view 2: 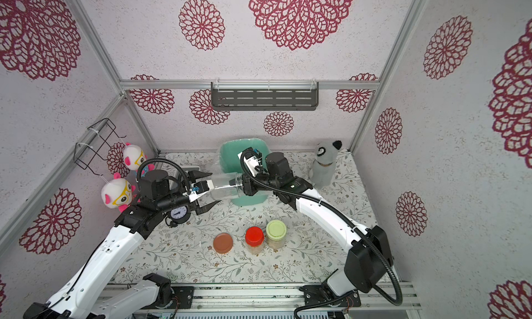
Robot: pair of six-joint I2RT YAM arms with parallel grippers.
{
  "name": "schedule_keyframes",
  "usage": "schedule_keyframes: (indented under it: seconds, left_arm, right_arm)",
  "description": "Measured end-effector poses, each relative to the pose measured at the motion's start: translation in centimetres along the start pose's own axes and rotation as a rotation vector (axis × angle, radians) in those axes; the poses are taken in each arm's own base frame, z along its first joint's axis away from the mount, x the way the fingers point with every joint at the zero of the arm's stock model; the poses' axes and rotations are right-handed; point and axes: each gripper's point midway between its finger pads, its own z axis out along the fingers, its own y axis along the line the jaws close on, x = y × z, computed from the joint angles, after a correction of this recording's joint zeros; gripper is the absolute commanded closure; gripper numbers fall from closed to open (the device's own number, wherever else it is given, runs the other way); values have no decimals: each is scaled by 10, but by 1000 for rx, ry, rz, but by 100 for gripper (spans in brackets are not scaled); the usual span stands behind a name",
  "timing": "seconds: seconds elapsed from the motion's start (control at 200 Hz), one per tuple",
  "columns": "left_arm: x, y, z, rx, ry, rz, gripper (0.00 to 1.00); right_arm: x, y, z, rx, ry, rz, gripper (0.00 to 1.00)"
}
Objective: Empty moldy peanuts from jars
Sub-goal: Place the jar at the center of the board.
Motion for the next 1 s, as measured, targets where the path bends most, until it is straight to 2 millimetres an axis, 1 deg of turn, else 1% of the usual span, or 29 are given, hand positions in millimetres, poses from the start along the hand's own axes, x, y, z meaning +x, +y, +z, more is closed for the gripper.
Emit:
schedule_keyframes:
  seconds: [0.1, 0.235, 0.28, 0.355, 0.44, 0.535, 0.605, 0.665, 0.74, 0.856, 0.996]
  left_arm:
    - [4, 2, -7, -37, 3, -20, 3]
    - [11, 10, -23, -123, 2, -67, 3]
    - [13, 13, -29, -159, -2, -91, 3]
    - [17, 17, -38, -216, -10, -131, 3]
    - [24, 21, -47, -289, -19, -178, 3]
    - [36, 27, -59, -394, -18, -250, 3]
    - [46, 33, -70, -477, -12, -306, 3]
    - [53, 39, -81, -546, -14, -352, 3]
    - [61, 45, -94, -625, -13, -399, 3]
    - [72, 54, -112, -733, -2, -467, 3]
    - [77, 56, -128, -814, -11, -512, 3]
  right_arm:
    - [7, -4, -6, 40, 30, -2, 100]
    - [16, -9, -13, 117, 102, -16, 100]
    - [17, -7, -17, 143, 130, -35, 100]
    - [13, -3, -21, 192, 161, -80, 100]
    - [10, 10, -19, 223, 194, -145, 100]
    - [15, 24, -8, 243, 254, -216, 100]
    - [22, 27, 3, 266, 308, -252, 100]
    - [32, 24, 16, 292, 365, -275, 100]
    - [47, 14, 32, 337, 443, -293, 100]
    - [71, -10, 54, 426, 562, -305, 100]
    - [91, -36, 78, 530, 669, -328, 100]
